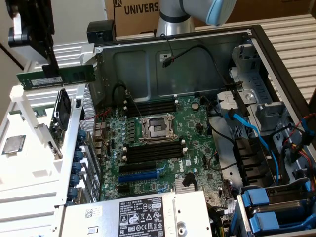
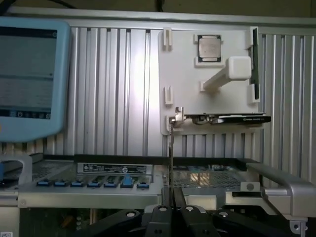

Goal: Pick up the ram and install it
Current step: 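Pick up the ram and move it above insertion slot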

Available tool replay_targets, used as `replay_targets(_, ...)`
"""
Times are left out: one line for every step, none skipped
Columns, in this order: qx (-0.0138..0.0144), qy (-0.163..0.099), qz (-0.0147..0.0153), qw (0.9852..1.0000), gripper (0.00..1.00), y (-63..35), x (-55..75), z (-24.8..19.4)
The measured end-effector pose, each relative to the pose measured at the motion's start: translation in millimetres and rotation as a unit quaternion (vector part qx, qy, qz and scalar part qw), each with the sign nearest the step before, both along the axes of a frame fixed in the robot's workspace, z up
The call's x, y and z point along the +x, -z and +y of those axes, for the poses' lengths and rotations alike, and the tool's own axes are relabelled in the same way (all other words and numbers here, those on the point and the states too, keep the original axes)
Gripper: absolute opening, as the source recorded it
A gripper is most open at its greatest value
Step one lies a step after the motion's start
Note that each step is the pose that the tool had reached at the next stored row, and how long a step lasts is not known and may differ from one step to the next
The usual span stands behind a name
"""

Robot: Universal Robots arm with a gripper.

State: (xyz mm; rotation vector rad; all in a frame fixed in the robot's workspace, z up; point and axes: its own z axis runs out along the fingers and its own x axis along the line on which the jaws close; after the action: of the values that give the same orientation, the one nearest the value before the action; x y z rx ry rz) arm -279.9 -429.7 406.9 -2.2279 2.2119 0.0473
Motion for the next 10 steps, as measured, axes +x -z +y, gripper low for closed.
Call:
replay_targets(0.0, 0.0, 0.0, 1.0, 0.12, -0.1, 3.2, 0.7)
replay_targets(0.0, 0.0, 0.0, 1.0, 0.12, -0.2, 6.3, 1.4)
replay_targets(0.0, 0.0, 0.0, 1.0, 0.12, -0.2, 9.4, 2.2)
replay_targets(0.0, 0.0, -0.0001, 1.0, 0.12, -0.3, 12.7, 3.1)
replay_targets(0.0, 0.0, -0.0001, 1.0, 0.12, -0.3, 15.5, 3.9)
replay_targets(0.0, 0.0, -0.0002, 1.0, 0.12, -0.3, 18.8, 4.9)
replay_targets(0.0, 0.0, -0.0003, 1.0, 0.12, -0.3, 22.1, 5.9)
replay_targets(0.0, 0.0, -0.0003, 1.0, 0.12, -0.3, 25.1, 7.0)
replay_targets(0.0, 0.0, -0.0005, 1.0, 0.12, -0.3, 28.2, 8.1)
replay_targets(-0.0001, 0.0, -0.0006, 1.0, 0.12, -0.3, 31.2, 9.2)
